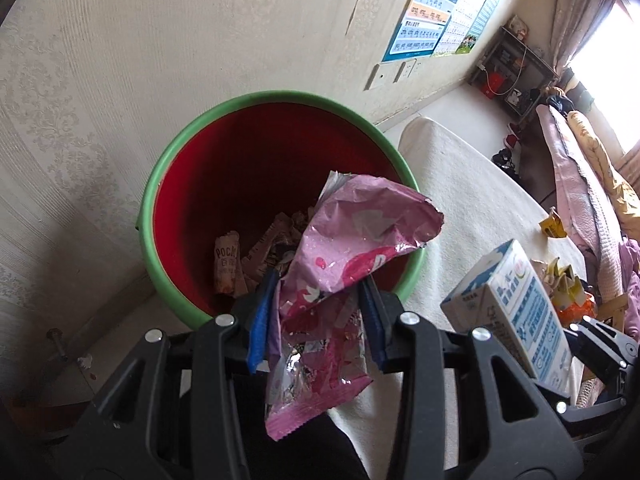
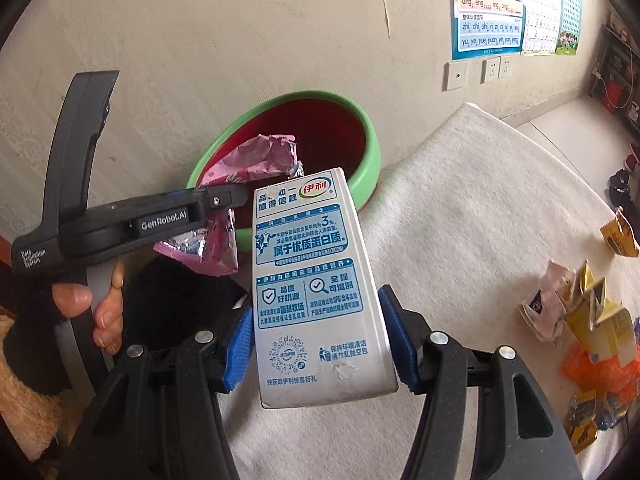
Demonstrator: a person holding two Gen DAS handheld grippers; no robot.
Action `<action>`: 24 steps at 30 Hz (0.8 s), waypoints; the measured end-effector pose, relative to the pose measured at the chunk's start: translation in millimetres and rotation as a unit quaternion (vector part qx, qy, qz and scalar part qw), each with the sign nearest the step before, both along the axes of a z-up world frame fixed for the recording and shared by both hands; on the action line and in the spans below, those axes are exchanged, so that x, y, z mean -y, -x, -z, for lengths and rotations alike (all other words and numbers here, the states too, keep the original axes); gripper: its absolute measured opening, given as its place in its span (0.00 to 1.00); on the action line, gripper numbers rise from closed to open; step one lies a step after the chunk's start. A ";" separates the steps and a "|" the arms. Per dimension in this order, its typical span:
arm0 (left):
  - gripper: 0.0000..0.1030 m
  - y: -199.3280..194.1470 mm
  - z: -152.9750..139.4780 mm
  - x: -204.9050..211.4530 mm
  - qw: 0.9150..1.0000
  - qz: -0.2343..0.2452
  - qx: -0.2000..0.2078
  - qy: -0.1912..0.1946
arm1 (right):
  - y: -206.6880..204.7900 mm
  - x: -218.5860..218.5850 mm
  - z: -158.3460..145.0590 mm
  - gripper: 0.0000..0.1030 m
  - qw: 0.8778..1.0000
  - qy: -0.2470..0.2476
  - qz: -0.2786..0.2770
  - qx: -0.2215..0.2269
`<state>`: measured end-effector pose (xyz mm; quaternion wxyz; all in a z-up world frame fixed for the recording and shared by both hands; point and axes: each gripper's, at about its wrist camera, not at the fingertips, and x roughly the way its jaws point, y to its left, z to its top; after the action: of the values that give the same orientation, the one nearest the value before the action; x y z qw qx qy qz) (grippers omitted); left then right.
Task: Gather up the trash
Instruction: 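Carry both items over the red bin and open both tools to drop them, then move both tools back over the table toward the remaining wrappers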
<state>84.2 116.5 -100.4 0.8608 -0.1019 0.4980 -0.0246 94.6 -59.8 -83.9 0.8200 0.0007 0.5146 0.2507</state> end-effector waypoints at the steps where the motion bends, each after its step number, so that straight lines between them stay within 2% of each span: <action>1: 0.37 -2.3 -0.6 -2.8 1.000 -0.005 0.001 -0.002 | -6.4 -4.8 -2.1 0.55 1.000 -0.005 0.000 0.000; 3: 0.38 -8.1 -2.3 -10.3 1.000 -0.021 0.003 -0.007 | -21.1 -15.4 -7.3 0.55 1.000 -0.017 0.002 0.002; 6: 0.53 -13.6 -3.9 -22.3 0.999 -0.047 0.004 0.000 | -43.2 -25.9 -20.3 0.56 0.999 -0.046 0.014 0.013; 7: 0.59 -13.9 -5.2 -25.9 0.998 -0.055 0.006 0.003 | -49.4 -27.3 -24.0 0.61 0.998 -0.056 0.020 0.013; 10: 0.61 -11.5 -7.7 -32.2 0.998 -0.064 0.010 0.004 | -54.8 -25.2 -37.6 0.64 0.996 -0.075 0.028 0.026; 13: 0.62 -6.4 -4.9 -32.7 0.998 -0.062 0.007 0.002 | -44.6 -13.4 -44.4 0.65 0.996 -0.070 0.033 0.043; 16: 0.62 -0.9 1.4 -28.7 0.998 -0.057 -0.001 0.006 | -23.6 17.4 -42.7 0.66 0.995 -0.056 0.060 0.052; 20: 0.63 0.2 5.2 -18.3 0.999 -0.043 -0.008 0.004 | 6.3 85.7 -23.4 0.66 0.989 -0.010 0.138 0.045; 24: 0.65 2.2 3.7 1.5 1.000 -0.020 -0.007 0.003 | 40.8 164.9 -0.1 0.66 0.967 0.060 0.245 0.024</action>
<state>82.0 115.1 -104.2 0.8573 -0.1144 0.5020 -0.0082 53.8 -224.7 -83.8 0.8671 0.0711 0.4929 0.0110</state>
